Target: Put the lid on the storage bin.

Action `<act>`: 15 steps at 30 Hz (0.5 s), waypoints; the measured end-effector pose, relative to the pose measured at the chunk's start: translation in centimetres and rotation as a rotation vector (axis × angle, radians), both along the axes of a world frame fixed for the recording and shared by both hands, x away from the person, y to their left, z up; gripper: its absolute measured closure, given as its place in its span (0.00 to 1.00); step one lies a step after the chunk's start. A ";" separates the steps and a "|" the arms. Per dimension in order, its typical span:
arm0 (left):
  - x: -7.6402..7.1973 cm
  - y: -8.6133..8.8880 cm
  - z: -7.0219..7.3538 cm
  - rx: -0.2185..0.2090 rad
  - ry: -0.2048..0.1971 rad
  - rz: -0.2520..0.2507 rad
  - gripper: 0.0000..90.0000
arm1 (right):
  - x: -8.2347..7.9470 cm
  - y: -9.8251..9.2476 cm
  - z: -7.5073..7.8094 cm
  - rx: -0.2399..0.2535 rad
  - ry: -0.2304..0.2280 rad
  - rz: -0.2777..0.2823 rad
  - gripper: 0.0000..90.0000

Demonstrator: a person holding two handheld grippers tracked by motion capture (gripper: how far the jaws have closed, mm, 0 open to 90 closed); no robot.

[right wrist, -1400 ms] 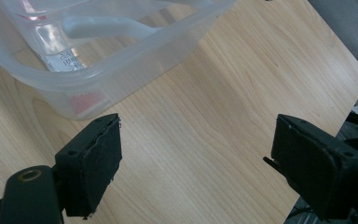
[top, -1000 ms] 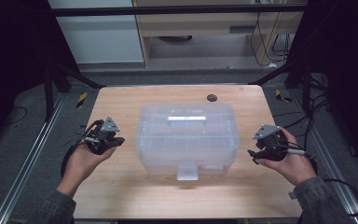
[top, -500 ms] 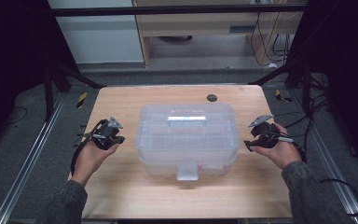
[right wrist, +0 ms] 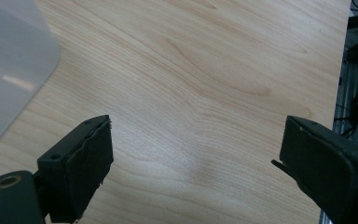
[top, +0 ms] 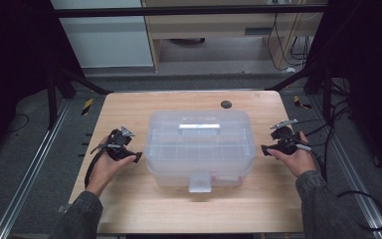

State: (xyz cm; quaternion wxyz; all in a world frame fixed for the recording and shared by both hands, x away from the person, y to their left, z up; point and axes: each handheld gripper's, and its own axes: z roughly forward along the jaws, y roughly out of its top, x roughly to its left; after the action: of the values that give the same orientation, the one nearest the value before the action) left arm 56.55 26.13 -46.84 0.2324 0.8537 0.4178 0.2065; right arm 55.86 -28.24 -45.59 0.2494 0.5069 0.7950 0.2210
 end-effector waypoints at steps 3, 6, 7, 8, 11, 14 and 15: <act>0.2 0.2 -0.8 -0.026 0.021 -0.001 0.08 | 0.1 -0.1 -0.8 0.002 -0.004 -0.013 0.11; 0.2 0.5 -1.4 -0.031 0.015 0.009 0.07 | 0.2 -0.2 -1.4 0.019 -0.011 -0.022 0.11; 0.2 0.6 -1.5 -0.040 0.014 0.011 0.07 | 0.2 -0.3 -1.6 0.036 -0.010 -0.030 0.11; 0.3 0.8 -1.8 -0.047 0.026 0.010 0.07 | 0.2 -0.3 -1.7 0.050 -0.009 -0.035 0.11; 0.3 0.9 -2.2 -0.064 0.037 0.002 0.05 | 0.3 -0.2 -2.3 0.059 -0.018 -0.039 0.10; 0.2 1.0 -2.3 -0.078 0.020 0.002 0.05 | 0.3 -0.3 -2.8 0.087 -0.022 -0.048 0.10; 0.2 1.1 -2.4 -0.086 0.020 0.000 0.05 | 0.3 -0.3 -3.0 0.092 -0.023 -0.052 0.10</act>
State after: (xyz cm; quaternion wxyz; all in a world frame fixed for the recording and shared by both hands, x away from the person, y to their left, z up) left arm 56.77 27.22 -49.27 0.2648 0.8449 0.4285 0.1799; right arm 56.12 -28.53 -48.59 0.2405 0.5356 0.7678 0.2565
